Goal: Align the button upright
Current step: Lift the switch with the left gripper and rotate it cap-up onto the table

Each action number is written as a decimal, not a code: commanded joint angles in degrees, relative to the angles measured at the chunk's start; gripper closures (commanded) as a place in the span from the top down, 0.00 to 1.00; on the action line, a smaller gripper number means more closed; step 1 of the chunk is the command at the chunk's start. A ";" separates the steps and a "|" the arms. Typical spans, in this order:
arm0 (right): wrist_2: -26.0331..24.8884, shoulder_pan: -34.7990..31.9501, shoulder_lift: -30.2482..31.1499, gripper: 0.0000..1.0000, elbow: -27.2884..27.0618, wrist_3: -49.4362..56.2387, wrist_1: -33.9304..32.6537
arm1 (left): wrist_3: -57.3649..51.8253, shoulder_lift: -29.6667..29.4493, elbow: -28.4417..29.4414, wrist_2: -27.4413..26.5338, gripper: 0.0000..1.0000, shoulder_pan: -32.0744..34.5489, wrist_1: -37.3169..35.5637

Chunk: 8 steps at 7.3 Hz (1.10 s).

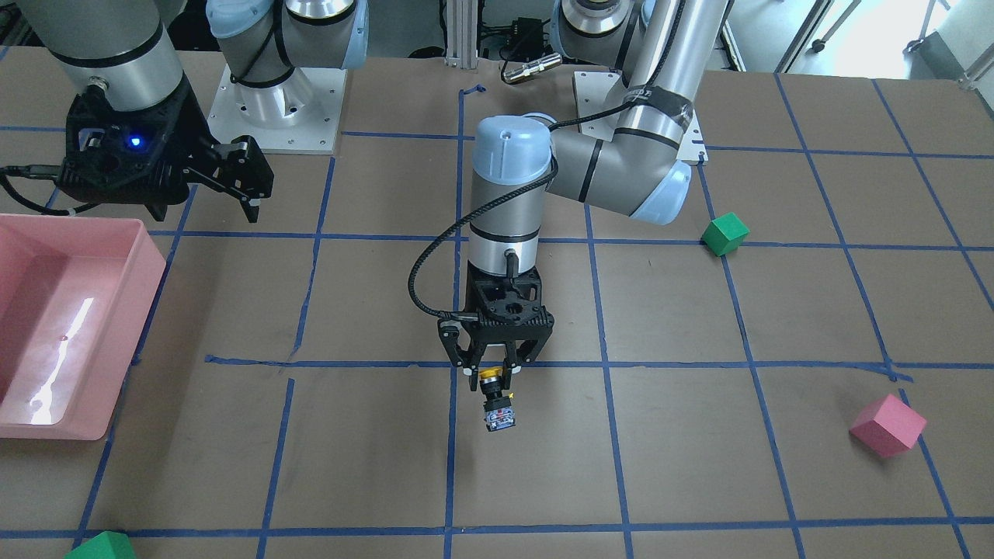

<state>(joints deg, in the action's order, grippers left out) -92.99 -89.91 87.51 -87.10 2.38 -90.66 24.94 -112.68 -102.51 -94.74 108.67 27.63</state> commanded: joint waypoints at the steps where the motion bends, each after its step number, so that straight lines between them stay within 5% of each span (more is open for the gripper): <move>1: 0.09 0.00 0.20 1.00 0.00 -0.27 0.31 | 7.96 4.64 1.60 13.39 0.06 -4.15 15.45; 4: 0.09 0.18 0.38 1.00 0.09 -0.89 -0.04 | 42.45 4.75 2.66 23.77 0.00 -4.52 18.25; 6: 0.53 0.18 0.38 1.00 0.09 -0.89 0.57 | 61.44 2.73 2.84 36.06 0.00 -5.74 18.42; 8: 0.27 0.09 0.29 1.00 0.00 -0.89 1.97 | 64.36 -0.16 1.79 42.34 0.00 -7.15 20.51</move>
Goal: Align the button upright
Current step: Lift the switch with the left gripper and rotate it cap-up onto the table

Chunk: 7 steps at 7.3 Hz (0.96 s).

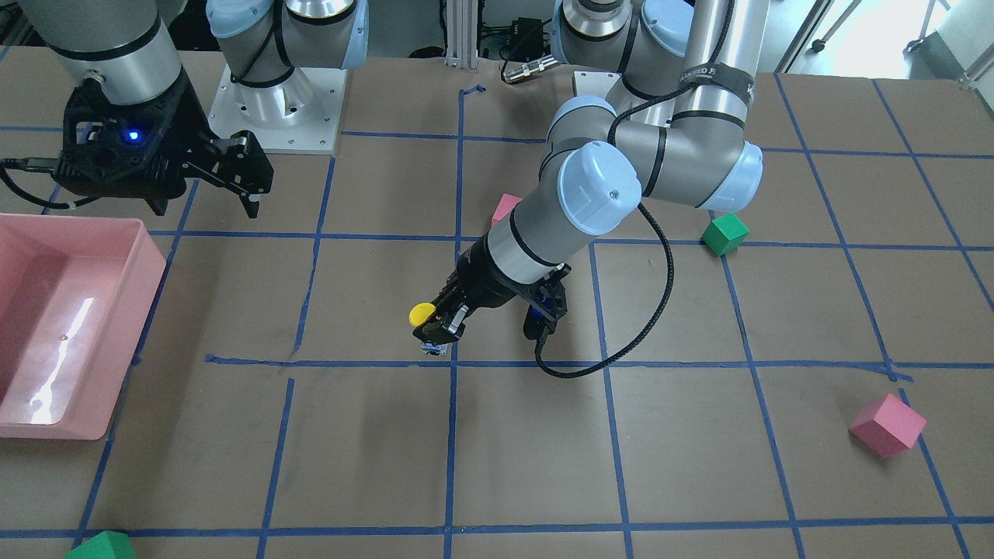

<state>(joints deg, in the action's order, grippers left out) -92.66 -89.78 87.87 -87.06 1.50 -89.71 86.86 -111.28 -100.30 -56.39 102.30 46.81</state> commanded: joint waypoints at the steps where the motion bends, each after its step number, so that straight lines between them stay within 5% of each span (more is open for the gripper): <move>1: -0.24 -0.04 0.02 1.00 -0.04 0.00 1.12 | -0.78 -2.88 -0.68 8.18 0.00 -2.79 1.79; 3: -0.15 0.04 0.02 1.00 -0.04 0.00 1.56 | -12.28 -3.86 -4.45 14.89 0.00 -8.93 4.16; 7: -0.24 0.05 0.02 1.00 -0.04 0.09 1.65 | -14.61 -7.54 -5.78 17.35 0.00 -10.28 3.99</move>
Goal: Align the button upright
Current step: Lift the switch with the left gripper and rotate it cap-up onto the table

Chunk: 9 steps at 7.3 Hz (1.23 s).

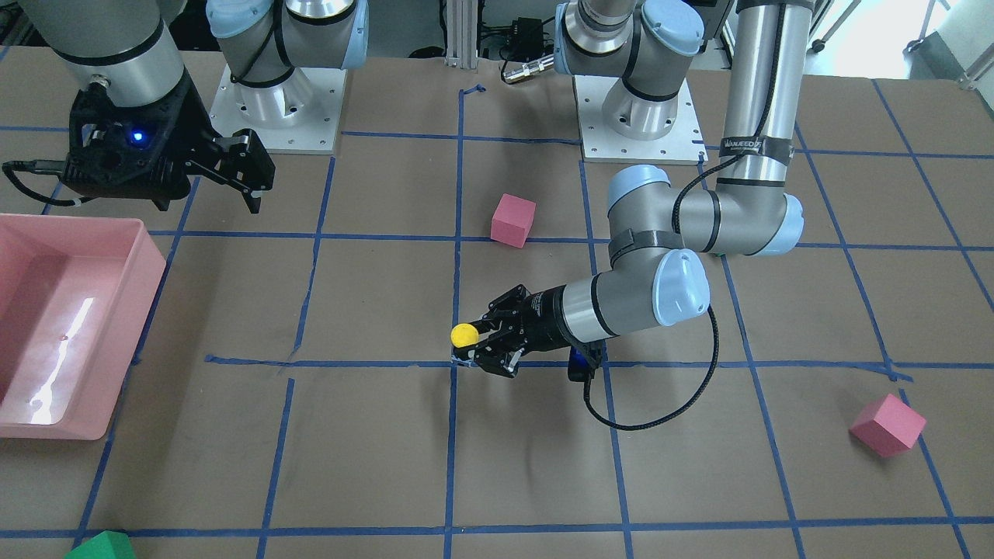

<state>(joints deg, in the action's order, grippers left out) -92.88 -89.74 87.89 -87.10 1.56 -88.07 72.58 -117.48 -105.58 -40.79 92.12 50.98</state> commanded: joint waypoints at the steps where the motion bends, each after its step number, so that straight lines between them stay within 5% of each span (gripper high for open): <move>1: 0.15 0.01 -0.08 1.00 0.00 0.28 0.44 | -0.34 -1.78 -0.42 1.94 0.00 -0.01 -0.70; 4: 0.15 0.01 -0.08 1.00 -0.09 0.72 0.62 | -1.48 -2.93 -0.25 1.94 0.02 0.16 -1.84; 7: 0.07 0.01 -0.08 1.00 -0.09 0.72 0.62 | -2.53 -3.63 -0.33 1.94 0.18 0.25 -2.20; 9: 0.15 0.01 0.00 1.00 0.00 0.72 0.62 | -2.53 -3.81 -0.33 2.03 1.00 0.51 -2.28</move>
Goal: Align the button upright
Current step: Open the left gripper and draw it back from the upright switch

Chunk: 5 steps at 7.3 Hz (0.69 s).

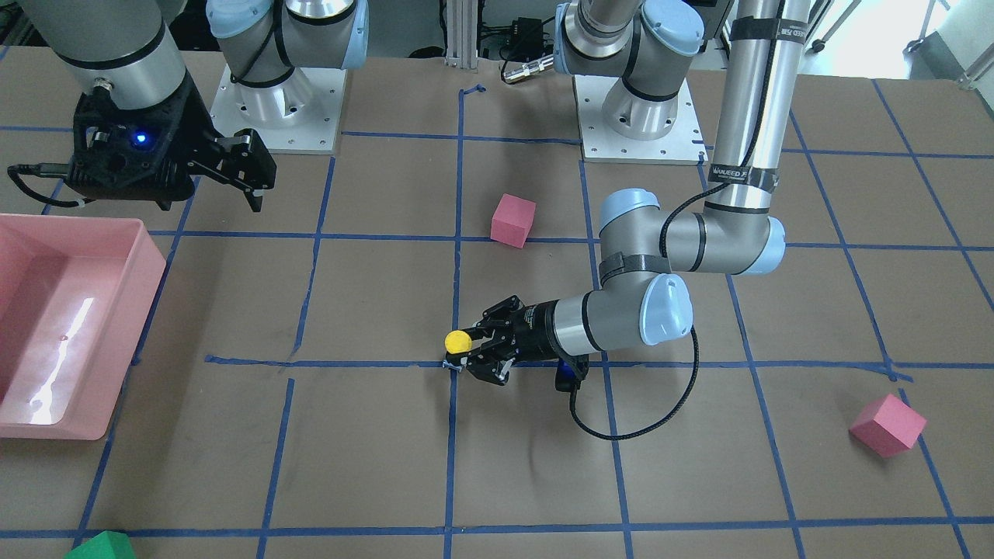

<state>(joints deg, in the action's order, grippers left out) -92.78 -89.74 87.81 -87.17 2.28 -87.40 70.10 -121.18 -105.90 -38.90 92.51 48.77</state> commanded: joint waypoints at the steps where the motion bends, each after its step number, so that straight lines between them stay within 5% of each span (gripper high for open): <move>1: 0.41 0.00 0.08 1.00 -0.01 0.00 -0.05 | -0.14 0.67 0.25 0.14 1.00 0.13 -0.17; 3: 0.59 -0.09 0.08 1.00 -0.01 0.00 0.04 | -5.11 2.43 1.91 -0.99 1.00 -0.05 -3.57; 5: 0.50 0.00 0.08 1.00 -0.01 0.00 0.04 | -25.09 5.93 1.40 -8.25 1.00 -1.80 -5.18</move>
<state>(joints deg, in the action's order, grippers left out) -92.23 -89.77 87.89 -87.16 2.29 -87.37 56.19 -117.44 -104.19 -42.74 91.70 44.55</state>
